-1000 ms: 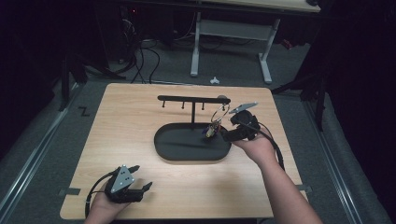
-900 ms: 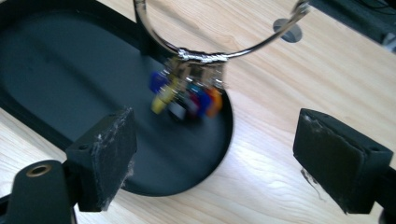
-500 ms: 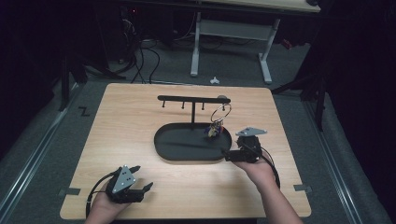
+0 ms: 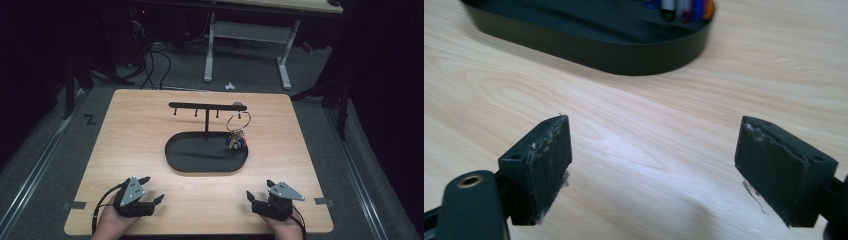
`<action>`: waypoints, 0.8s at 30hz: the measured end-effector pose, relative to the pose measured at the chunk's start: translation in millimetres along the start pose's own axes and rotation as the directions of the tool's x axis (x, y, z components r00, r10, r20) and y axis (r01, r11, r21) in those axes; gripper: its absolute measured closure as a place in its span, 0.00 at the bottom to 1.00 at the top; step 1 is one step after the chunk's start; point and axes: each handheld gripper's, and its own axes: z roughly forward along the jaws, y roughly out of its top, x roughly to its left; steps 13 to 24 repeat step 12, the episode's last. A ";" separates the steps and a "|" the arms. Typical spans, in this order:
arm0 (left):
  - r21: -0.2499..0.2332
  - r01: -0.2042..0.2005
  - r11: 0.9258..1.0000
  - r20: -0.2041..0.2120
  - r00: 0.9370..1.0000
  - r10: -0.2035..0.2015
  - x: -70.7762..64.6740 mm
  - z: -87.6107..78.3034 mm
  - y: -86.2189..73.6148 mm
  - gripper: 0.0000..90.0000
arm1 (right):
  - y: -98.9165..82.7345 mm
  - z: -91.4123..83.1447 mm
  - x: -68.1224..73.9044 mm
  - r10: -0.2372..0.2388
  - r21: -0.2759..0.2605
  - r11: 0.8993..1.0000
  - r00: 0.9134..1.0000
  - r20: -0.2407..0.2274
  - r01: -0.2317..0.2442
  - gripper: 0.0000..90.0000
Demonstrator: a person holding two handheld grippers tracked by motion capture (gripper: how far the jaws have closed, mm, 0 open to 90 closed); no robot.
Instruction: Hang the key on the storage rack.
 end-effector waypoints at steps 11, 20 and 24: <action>0.002 -0.011 1.000 0.006 1.000 0.011 -0.9 -0.7 -0.7 0.25 | 1.7 12.2 -1.7 0.030 0.043 0.999 0.999 -0.028 -0.029 0.17; 0.002 -0.007 1.000 0.007 1.000 0.007 0.0 -1.7 -0.8 0.25 | 2.2 12.7 -1.7 0.028 0.040 0.999 0.999 -0.024 -0.027 0.17; 0.002 -0.007 1.000 0.007 1.000 0.007 0.0 -1.7 -0.8 0.25 | 2.2 12.7 -1.7 0.028 0.040 0.999 0.999 -0.024 -0.027 0.17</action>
